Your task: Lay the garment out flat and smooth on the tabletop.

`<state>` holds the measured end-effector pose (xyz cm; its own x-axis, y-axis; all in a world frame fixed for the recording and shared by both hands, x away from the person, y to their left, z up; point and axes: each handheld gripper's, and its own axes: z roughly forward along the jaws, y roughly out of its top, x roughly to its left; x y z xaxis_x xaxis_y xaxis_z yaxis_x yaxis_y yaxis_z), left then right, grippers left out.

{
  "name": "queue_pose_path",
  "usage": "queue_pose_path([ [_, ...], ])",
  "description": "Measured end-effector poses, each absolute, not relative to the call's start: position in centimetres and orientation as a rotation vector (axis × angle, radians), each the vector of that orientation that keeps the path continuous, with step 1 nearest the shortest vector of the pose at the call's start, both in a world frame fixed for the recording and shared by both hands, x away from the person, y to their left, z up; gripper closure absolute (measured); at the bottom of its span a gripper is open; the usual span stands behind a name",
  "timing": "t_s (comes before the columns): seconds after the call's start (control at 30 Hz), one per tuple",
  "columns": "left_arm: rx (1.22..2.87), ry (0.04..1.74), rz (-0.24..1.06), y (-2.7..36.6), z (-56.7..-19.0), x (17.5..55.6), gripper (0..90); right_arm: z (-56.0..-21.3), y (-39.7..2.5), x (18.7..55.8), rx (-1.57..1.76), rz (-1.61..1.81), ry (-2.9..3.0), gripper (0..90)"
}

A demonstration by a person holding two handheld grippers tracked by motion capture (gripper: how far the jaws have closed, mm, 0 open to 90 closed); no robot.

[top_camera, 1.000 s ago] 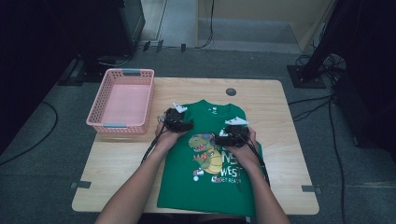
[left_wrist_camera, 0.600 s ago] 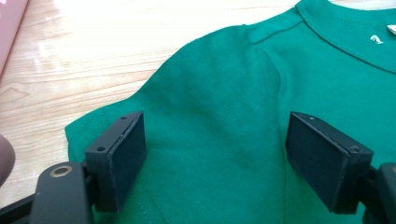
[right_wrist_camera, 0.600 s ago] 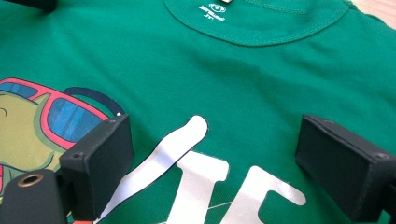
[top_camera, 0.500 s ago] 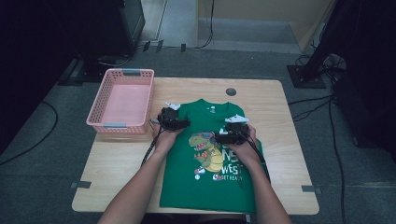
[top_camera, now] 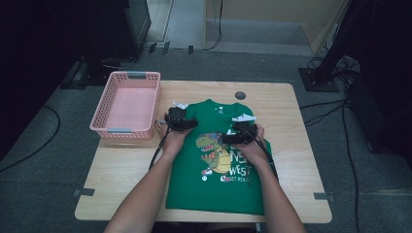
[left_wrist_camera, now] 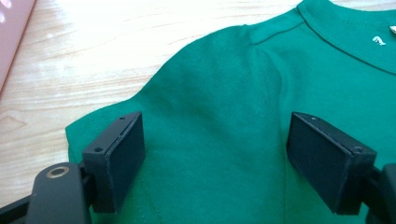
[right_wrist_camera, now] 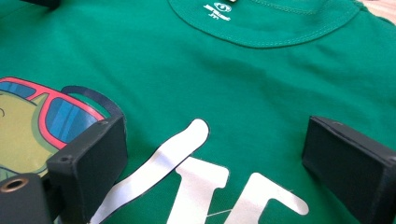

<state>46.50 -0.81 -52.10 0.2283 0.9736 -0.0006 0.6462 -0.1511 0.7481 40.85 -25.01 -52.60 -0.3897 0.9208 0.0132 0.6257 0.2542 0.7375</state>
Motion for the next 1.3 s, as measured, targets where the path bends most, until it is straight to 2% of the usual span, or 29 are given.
queue_pose_path([
  [0.1, 1.878, 1.484, 0.665, -0.8, -52.1, 46.5, 20.4, -51.9, -25.5, 40.7, 1.376, 0.880, 2.083, 19.8],
  [0.27, 1.880, 1.478, 0.661, -0.7, -52.1, 46.5, 20.4, -49.8, -28.9, 40.3, 1.413, 0.908, 1.921, 25.0],
  [0.33, 1.881, 1.474, 0.658, -0.7, -52.1, 46.5, 20.4, -49.1, -31.4, 40.6, 1.473, 0.964, 1.840, 30.5],
  [0.5, 1.885, 1.471, 0.657, -0.7, -52.1, 46.4, 20.3, -49.6, -35.8, 41.3, 1.646, 1.056, 1.779, 39.6],
  [0.53, 1.885, 1.471, 0.657, -0.7, -52.1, 46.4, 20.3, -49.8, -35.9, 41.3, 1.659, 1.036, 1.799, 42.9],
  [0.77, 1.884, 1.469, 0.656, -0.7, -52.1, 46.4, 20.4, -51.5, -33.2, 41.8, 1.617, 0.917, 1.949, 50.8],
  [0.83, 1.886, 1.467, 0.656, -0.7, -52.1, 46.4, 20.4, -51.7, -32.8, 41.8, 1.605, 0.905, 1.939, 61.3],
  [0.9, 1.888, 1.466, 0.656, -0.7, -52.1, 46.4, 20.3, -51.7, -32.8, 41.8, 1.606, 0.917, 1.938, 79.2],
  [0.97, 1.886, 1.466, 0.656, -0.7, -52.1, 46.4, 20.4, -51.3, -32.5, 41.7, 1.580, 0.904, 1.936, 88.4],
  [1.1, 1.891, 1.463, 0.654, -0.6, -52.1, 46.4, 20.4, -49.5, -29.6, 40.5, 1.400, 0.849, 1.925, 89.2],
  [1.2, 1.896, 1.461, 0.653, -0.6, -52.1, 46.3, 20.4, -47.8, -25.9, 38.3, 1.160, 0.909, 2.042, 88.8],
  [1.23, 1.896, 1.460, 0.653, -0.6, -52.1, 46.3, 20.4, -47.5, -24.8, 37.3, 1.042, 0.955, 2.136, 86.8],
  [1.3, 1.896, 1.460, 0.653, -0.6, -52.1, 46.3, 20.4, -47.5, -23.0, 35.6, 0.882, 1.045, 2.401, 69.3],
])
